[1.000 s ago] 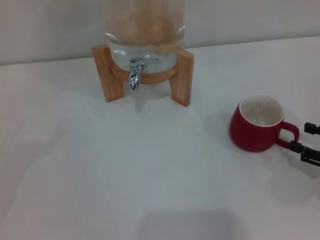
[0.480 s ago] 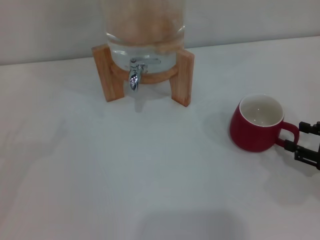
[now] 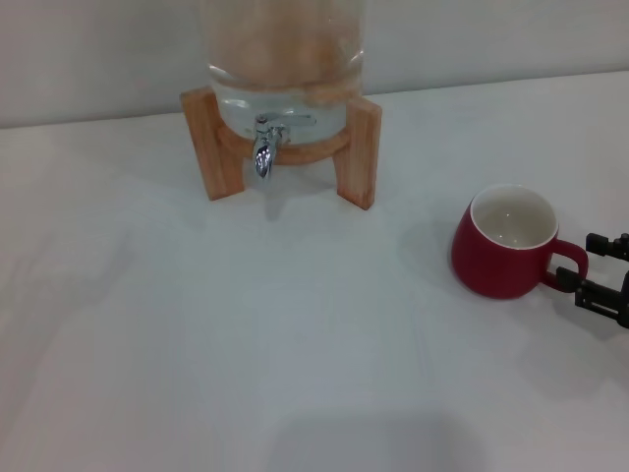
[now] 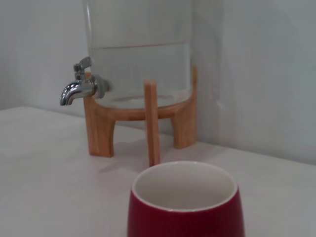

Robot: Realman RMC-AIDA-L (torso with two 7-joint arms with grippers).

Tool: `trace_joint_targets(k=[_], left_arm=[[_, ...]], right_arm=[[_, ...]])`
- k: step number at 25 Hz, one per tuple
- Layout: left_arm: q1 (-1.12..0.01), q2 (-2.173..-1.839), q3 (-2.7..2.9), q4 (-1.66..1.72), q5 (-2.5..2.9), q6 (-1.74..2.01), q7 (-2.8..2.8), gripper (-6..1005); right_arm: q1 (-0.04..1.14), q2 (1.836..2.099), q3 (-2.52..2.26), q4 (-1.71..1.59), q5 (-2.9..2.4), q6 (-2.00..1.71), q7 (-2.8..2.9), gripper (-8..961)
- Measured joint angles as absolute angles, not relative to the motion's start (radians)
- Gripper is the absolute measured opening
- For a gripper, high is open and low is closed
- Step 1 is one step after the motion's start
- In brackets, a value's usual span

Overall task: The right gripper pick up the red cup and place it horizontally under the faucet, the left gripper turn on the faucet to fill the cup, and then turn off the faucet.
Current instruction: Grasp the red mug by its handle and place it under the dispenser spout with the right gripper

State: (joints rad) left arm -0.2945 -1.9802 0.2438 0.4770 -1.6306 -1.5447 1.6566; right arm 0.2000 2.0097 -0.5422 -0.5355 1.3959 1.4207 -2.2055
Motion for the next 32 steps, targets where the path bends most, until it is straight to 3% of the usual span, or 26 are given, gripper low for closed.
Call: trace_joint_targets(k=[32], left_arm=[[-0.298,-1.978,0.245,0.477,-1.631,-1.571,1.649,846]], right_arm=[[0.208,2.009,-0.534,-0.44,1.48,1.384,-2.358,659]])
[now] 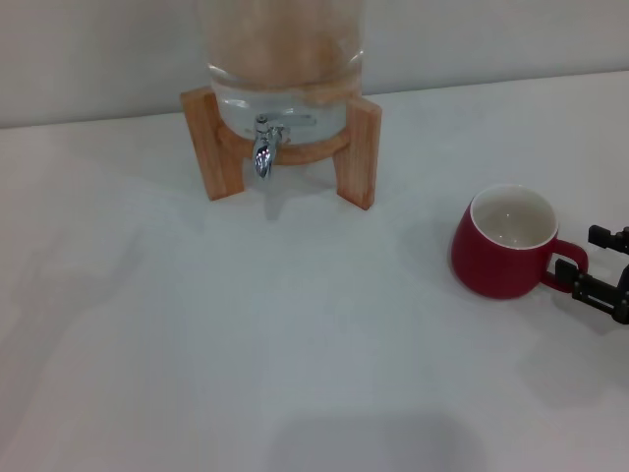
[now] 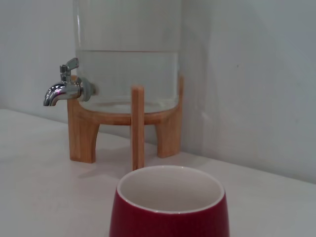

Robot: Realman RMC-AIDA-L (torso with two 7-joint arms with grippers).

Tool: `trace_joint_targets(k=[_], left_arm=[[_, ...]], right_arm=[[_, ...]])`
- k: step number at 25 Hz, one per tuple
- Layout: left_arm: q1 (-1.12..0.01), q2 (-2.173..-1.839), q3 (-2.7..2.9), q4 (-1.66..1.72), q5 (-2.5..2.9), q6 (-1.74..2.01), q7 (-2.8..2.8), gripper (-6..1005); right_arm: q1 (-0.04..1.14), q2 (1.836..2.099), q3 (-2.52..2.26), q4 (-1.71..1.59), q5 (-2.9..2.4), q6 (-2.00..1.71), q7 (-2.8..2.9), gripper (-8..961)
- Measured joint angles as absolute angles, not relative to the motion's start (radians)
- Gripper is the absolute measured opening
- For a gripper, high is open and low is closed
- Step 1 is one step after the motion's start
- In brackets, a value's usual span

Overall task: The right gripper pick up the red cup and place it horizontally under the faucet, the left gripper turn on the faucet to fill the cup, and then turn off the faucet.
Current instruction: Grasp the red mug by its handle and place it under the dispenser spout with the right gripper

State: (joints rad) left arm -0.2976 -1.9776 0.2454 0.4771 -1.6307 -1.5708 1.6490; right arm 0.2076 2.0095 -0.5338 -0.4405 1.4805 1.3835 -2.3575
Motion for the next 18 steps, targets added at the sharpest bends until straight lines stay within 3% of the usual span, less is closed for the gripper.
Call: trace_joint_targets(k=[18], left_arm=[[-0.299,-1.98,0.245,0.477,-1.631,-1.571,1.649,846]], right_arm=[[0.218,2.01,-0.534,-0.402,1.534,1.329,-2.416,659]])
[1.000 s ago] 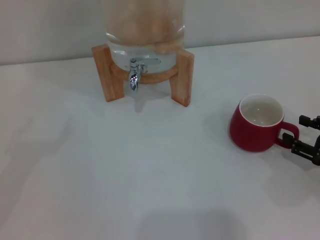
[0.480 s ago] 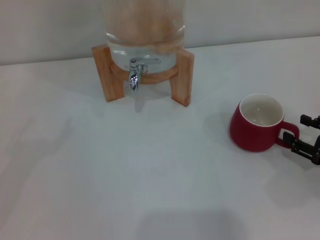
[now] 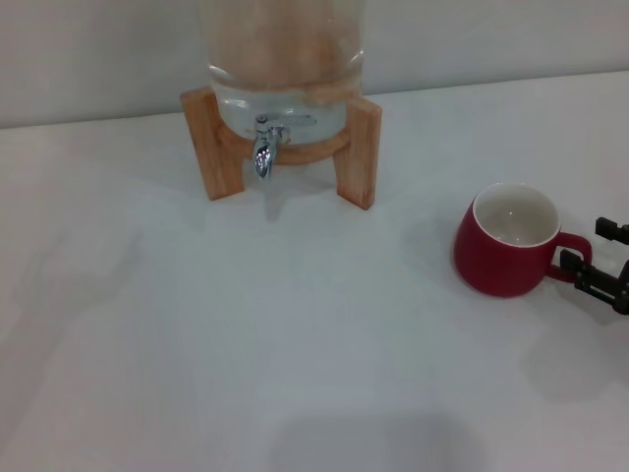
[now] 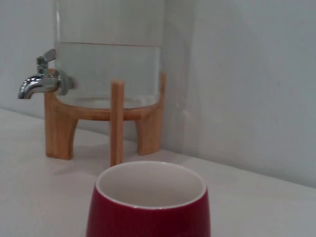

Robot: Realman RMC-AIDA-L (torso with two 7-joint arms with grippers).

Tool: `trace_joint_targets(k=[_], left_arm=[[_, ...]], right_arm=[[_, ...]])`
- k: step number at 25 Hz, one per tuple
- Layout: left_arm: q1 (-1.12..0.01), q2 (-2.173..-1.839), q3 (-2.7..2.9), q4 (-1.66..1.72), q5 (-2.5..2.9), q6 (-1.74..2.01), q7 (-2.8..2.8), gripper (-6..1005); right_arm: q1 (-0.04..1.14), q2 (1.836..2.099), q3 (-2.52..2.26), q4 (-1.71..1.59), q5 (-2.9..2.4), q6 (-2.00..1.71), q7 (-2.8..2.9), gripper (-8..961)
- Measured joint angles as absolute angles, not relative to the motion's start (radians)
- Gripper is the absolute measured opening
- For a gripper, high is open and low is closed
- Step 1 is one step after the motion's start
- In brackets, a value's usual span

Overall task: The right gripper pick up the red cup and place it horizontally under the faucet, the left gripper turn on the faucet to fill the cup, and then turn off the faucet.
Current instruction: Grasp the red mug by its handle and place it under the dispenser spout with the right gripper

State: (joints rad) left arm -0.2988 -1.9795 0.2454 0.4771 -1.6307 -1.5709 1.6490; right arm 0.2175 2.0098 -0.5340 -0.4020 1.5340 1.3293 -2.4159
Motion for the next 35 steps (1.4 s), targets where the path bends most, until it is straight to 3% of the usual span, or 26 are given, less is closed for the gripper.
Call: trace_joint_targets(k=[33,35], left_arm=[[-0.299,-1.98,0.245,0.477,-1.631,-1.574,1.649,845],[-0.299,-1.981,0.245,0.477,-1.632,-1.574,1.65,845]], right_arm=[[0.219,2.009,-0.541,-0.388,1.601,1.282,-2.413,659],[0.22,2.009,-0.543,-0.388,1.599,1.282,-2.413,589]])
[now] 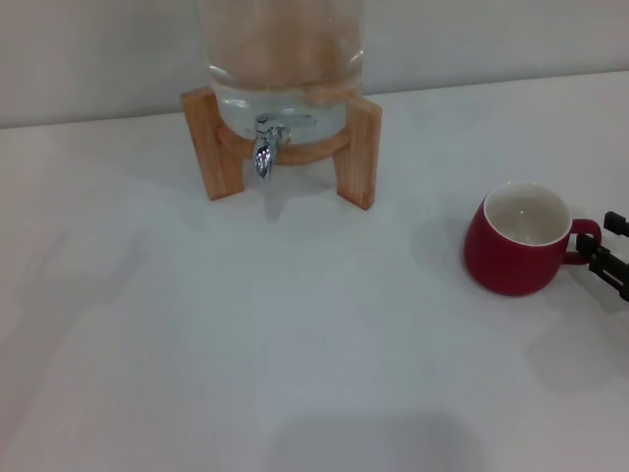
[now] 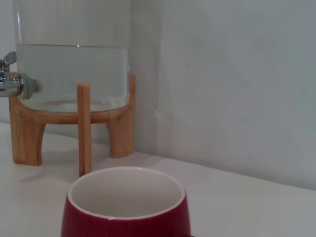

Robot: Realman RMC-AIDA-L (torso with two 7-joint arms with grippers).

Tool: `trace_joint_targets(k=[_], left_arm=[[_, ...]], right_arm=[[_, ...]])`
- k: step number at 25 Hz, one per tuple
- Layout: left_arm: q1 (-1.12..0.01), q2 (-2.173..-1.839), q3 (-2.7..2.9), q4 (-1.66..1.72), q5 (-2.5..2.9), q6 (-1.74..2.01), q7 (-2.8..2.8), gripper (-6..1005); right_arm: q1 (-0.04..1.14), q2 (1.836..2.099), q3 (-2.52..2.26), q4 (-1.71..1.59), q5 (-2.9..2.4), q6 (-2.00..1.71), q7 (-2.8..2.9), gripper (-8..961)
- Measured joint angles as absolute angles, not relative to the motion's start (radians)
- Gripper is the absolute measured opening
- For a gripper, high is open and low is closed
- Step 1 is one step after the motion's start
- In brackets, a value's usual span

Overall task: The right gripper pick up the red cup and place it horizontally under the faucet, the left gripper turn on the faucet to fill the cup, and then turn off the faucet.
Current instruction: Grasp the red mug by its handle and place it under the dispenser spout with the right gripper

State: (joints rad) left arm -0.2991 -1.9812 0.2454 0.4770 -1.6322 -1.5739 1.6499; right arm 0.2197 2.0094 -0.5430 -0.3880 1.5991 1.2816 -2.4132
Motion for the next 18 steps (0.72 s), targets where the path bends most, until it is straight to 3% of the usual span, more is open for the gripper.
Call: trace_joint_targets(k=[8,18], left_arm=[[-0.299,-1.984,0.245,0.477,-1.631,-1.574,1.65,845],[-0.292,-1.985,0.245,0.477,-1.635,-1.582,1.649,845]], right_arm=[[0.223,2.01,-0.545,-0.388,1.598,1.284,-2.402,259],[0.261,2.011,-0.545,-0.348,1.597,1.284,-2.401,153]])
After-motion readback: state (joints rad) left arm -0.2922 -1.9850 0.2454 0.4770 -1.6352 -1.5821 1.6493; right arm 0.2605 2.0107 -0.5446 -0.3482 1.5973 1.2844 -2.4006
